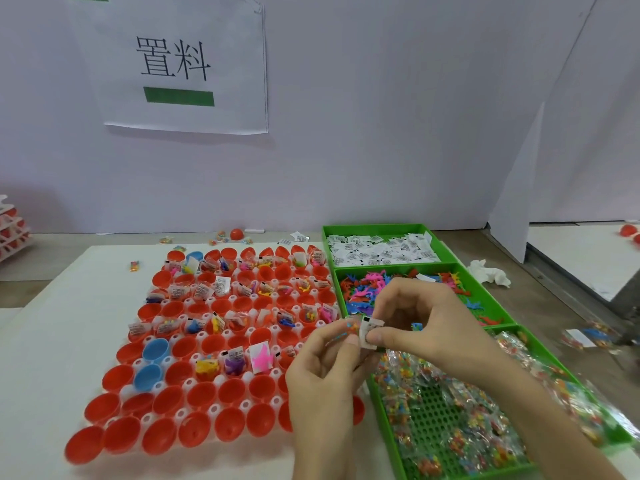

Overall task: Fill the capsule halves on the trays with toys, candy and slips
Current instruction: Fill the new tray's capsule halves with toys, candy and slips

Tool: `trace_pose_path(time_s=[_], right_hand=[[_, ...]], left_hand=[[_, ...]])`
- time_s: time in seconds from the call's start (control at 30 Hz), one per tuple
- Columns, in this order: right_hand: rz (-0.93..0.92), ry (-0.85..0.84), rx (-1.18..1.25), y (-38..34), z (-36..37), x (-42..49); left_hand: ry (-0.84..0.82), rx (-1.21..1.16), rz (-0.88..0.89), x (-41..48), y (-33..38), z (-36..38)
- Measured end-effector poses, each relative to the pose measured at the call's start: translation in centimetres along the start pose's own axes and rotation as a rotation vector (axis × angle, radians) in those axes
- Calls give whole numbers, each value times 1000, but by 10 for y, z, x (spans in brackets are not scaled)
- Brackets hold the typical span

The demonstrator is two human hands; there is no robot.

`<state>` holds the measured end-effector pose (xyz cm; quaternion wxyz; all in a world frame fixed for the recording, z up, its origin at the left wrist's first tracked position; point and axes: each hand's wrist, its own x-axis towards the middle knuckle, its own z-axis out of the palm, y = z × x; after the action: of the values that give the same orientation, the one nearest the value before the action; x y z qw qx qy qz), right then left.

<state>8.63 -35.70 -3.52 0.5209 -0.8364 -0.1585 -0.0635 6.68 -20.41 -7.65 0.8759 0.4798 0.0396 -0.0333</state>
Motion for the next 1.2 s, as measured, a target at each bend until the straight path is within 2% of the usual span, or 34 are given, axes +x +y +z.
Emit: trace_pose_path(time_s=[0.27, 0.37, 0.43, 0.5, 0.67, 0.9, 1.2], right_hand=[[39, 24, 14, 9, -7, 2], [94, 162, 62, 16, -19, 7], [151, 300, -41, 26, -29, 16], [217, 345, -197, 38, -35, 27], [269, 177, -465, 63, -31, 61], [253, 55, -749, 89, -22, 92], [278, 115, -684, 79, -26, 75]], left_hand=[[-80, 37, -16, -3, -2, 2], [-82, 10, -49, -3, -1, 4], [-101, 21, -60, -4, -1, 5], [-119, 40, -64, -5, -2, 5], [-131, 37, -82, -4, -2, 5], [-129, 6, -101, -3, -2, 5], [-135, 0, -109, -4, -1, 5]])
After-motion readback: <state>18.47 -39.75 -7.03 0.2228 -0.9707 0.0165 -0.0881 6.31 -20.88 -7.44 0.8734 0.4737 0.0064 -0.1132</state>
